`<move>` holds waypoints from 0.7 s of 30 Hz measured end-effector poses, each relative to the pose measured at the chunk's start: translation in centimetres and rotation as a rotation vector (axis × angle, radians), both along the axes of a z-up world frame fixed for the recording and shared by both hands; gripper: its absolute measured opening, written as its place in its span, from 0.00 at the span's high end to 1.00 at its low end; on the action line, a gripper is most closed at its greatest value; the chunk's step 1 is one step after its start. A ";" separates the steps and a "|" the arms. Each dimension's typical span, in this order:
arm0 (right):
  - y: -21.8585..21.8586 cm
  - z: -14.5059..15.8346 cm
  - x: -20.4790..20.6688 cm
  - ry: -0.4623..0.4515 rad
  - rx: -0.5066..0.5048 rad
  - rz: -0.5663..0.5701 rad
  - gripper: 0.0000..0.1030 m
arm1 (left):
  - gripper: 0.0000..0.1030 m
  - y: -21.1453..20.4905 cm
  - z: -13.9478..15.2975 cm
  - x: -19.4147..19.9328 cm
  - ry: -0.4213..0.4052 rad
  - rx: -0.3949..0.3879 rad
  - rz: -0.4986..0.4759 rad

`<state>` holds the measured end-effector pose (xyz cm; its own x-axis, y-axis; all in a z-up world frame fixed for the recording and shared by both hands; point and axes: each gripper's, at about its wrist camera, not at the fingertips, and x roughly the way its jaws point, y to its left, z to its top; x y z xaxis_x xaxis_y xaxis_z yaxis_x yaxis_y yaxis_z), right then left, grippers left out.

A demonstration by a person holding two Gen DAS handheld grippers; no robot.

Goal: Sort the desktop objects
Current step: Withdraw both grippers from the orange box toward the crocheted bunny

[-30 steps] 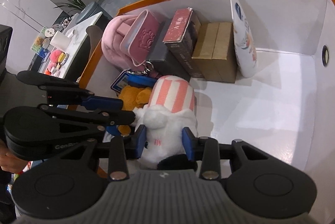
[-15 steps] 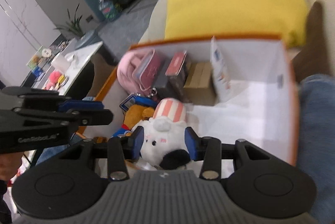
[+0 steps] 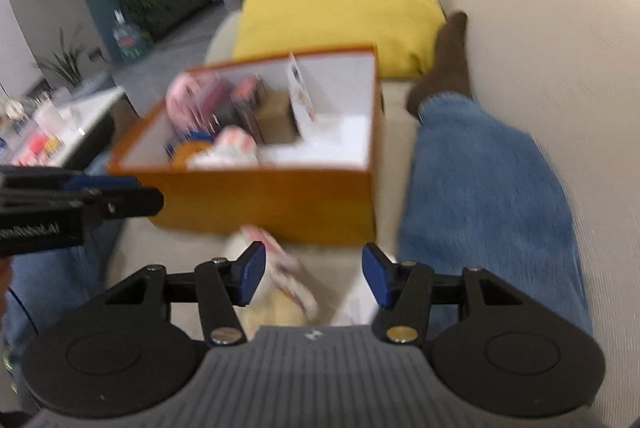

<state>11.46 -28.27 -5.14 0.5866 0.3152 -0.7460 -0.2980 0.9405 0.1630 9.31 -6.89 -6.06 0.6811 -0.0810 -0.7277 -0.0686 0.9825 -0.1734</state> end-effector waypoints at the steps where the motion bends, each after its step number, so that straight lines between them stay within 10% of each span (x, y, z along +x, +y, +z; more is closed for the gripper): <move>1: 0.1 -0.5 -0.1 0.010 -0.014 -0.003 0.47 | 0.50 -0.5 -0.5 0.1 0.007 0.007 0.001; 16: 1.2 -4.3 -0.4 0.036 -0.203 0.028 0.56 | 0.44 -4.5 -5.6 3.0 0.086 0.113 -0.101; 21: 1.9 -5.0 0.1 0.061 -0.227 0.045 0.56 | 0.75 -4.0 -5.6 2.9 0.105 0.063 -0.127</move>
